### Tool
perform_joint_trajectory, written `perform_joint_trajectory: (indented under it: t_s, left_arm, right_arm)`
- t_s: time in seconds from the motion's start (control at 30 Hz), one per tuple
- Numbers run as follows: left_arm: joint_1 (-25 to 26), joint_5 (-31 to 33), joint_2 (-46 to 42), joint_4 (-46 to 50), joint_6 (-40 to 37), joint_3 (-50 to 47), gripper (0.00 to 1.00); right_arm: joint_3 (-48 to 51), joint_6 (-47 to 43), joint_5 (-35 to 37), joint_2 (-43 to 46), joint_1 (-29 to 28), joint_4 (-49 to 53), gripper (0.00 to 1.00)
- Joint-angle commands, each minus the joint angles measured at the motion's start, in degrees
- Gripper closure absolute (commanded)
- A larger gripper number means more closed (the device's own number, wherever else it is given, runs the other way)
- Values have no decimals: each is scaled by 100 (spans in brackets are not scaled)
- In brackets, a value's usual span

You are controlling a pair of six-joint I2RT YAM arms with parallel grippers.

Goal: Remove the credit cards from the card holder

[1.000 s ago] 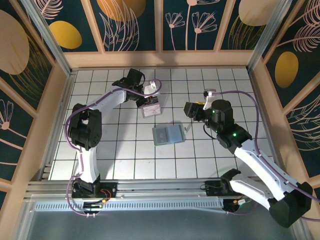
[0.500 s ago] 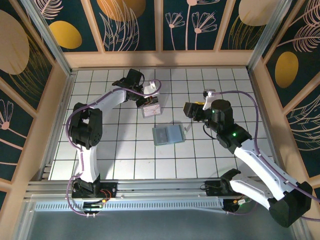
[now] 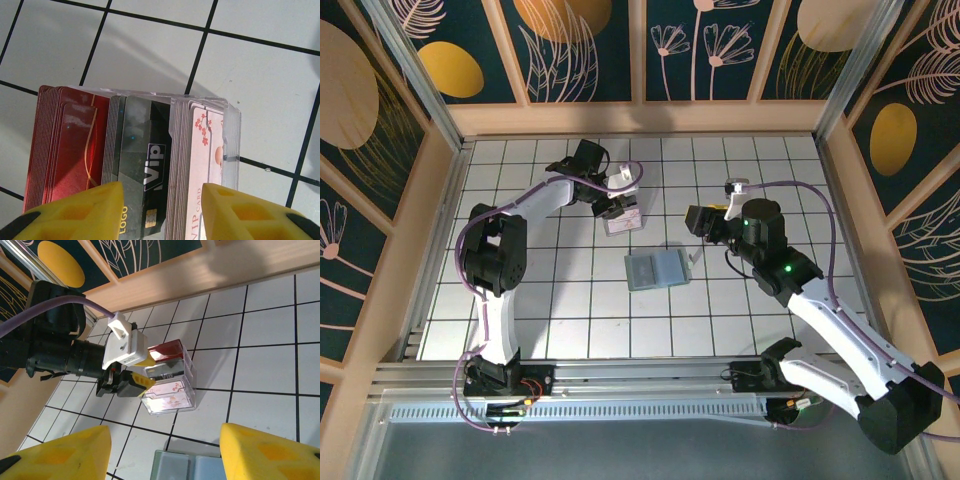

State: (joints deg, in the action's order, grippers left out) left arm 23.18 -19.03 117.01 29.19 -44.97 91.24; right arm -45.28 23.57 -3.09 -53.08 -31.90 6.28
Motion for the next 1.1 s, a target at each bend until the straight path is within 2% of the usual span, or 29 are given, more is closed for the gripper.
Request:
perform_joint_trajectory:
  t_s: [0.0, 0.27, 0.43, 0.57, 0.67, 0.77, 0.9, 1.07]
  left_arm:
    - [-33, -113, -72, 258, -85, 255, 56]
    - [-37, -90, -547, 371, 228, 388, 56]
    - [-38, 65, -1321, -256, 910, -145, 53]
    - [-42, 536, -2158, -1226, 1988, -1010, 43]
    - [-40, 910, -2647, -1798, 2895, -1609, 18]
    - [-42, 1278, -3048, -2123, 3777, -2121, 9]
    - [-41, 1561, -3629, -2510, 4791, -2837, 7]
    - [-37, 1765, -4325, -2994, 5827, -3748, 3]
  right_arm:
    - [-26, 112, -86, -35, 23, -186, 41]
    - [-106, 145, 229, -157, -57, 174, 45]
    - [-347, 320, 651, -695, -390, 807, 49]
    - [-651, 526, 1204, -1384, -866, 1444, 51]
    - [-805, 701, 1287, -1894, -1160, 1676, 51]
    - [-931, 847, 1228, -2327, -1411, 1775, 51]
    - [-1035, 972, 1047, -2869, -1690, 1755, 51]
    - [-1188, 965, 886, -3456, -1940, 1701, 42]
